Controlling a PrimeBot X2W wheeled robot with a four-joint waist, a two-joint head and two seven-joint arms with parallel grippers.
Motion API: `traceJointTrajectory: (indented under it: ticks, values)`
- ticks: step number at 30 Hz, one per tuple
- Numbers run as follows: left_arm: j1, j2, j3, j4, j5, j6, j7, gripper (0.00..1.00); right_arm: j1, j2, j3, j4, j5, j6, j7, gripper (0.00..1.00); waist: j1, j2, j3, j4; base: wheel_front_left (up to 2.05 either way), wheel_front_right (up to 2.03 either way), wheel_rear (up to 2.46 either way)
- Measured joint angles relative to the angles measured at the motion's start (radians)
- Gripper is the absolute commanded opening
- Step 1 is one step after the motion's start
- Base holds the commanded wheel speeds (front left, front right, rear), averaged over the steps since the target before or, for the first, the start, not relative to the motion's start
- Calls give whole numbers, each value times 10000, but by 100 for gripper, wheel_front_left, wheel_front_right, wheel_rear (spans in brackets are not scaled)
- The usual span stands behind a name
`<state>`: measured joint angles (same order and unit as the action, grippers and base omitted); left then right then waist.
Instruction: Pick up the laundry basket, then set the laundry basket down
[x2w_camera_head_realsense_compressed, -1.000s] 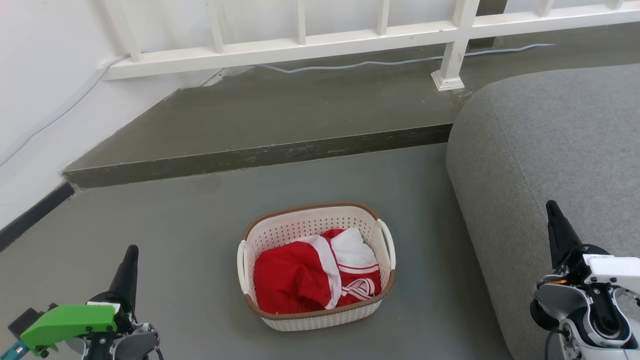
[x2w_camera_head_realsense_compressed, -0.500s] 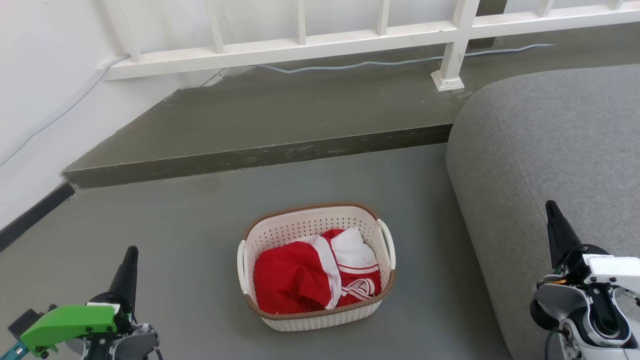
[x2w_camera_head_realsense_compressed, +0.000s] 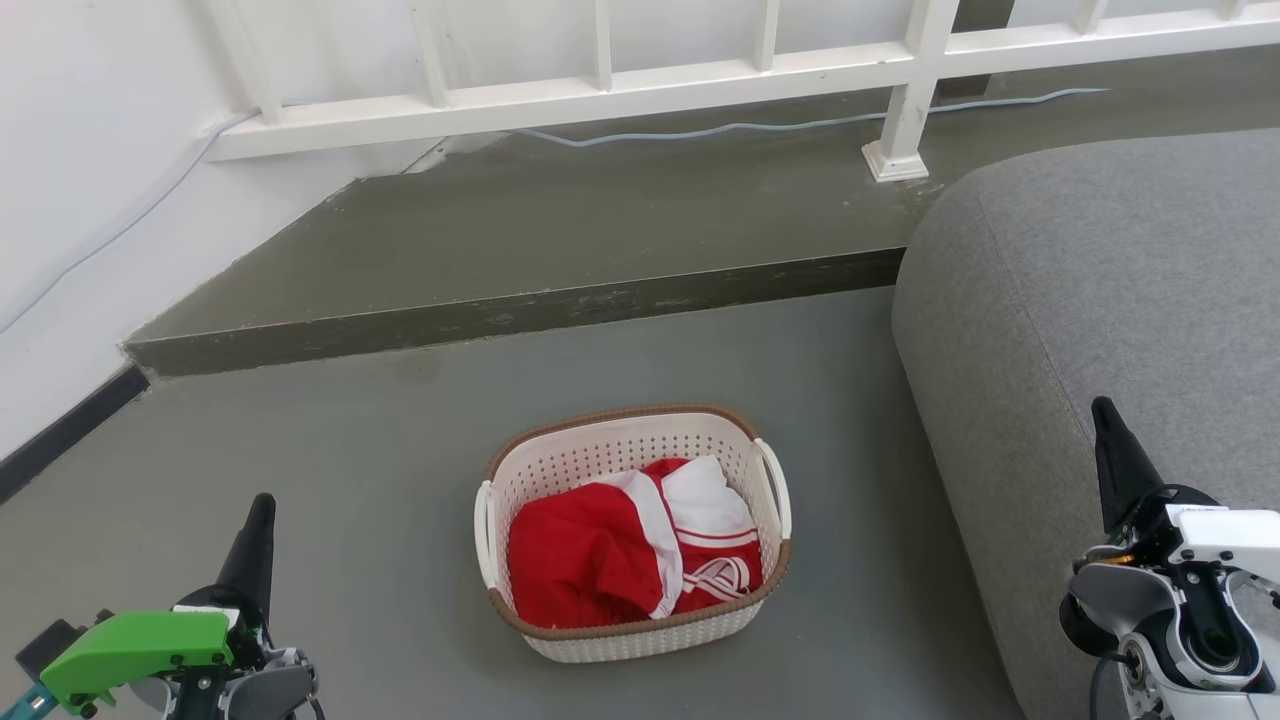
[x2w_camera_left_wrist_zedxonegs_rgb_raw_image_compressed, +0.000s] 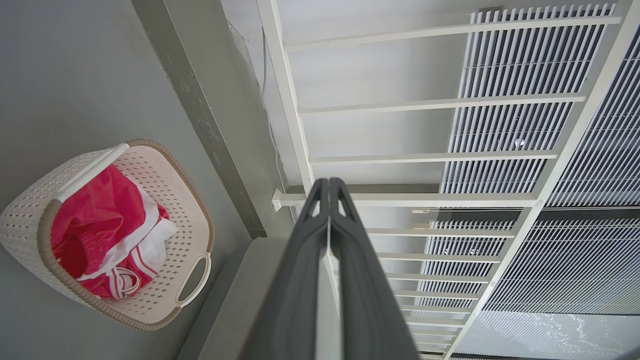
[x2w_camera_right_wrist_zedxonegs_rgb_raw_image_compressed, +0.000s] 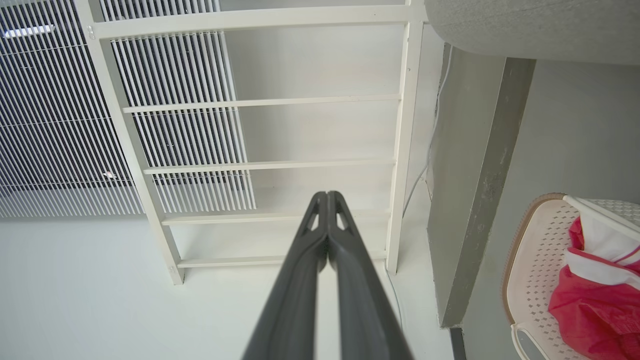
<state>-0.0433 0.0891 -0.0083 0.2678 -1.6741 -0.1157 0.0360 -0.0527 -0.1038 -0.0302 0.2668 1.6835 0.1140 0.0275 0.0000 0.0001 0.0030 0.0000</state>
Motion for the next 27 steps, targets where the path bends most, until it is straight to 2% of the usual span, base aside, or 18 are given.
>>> traceJointTrajectory:
  ticks: [27]
  values:
    - [-29,-2,23,75,0,-73,73,0,-10,6,-19,48,0,2,10,0,0,0,-3,0,0,0,0]
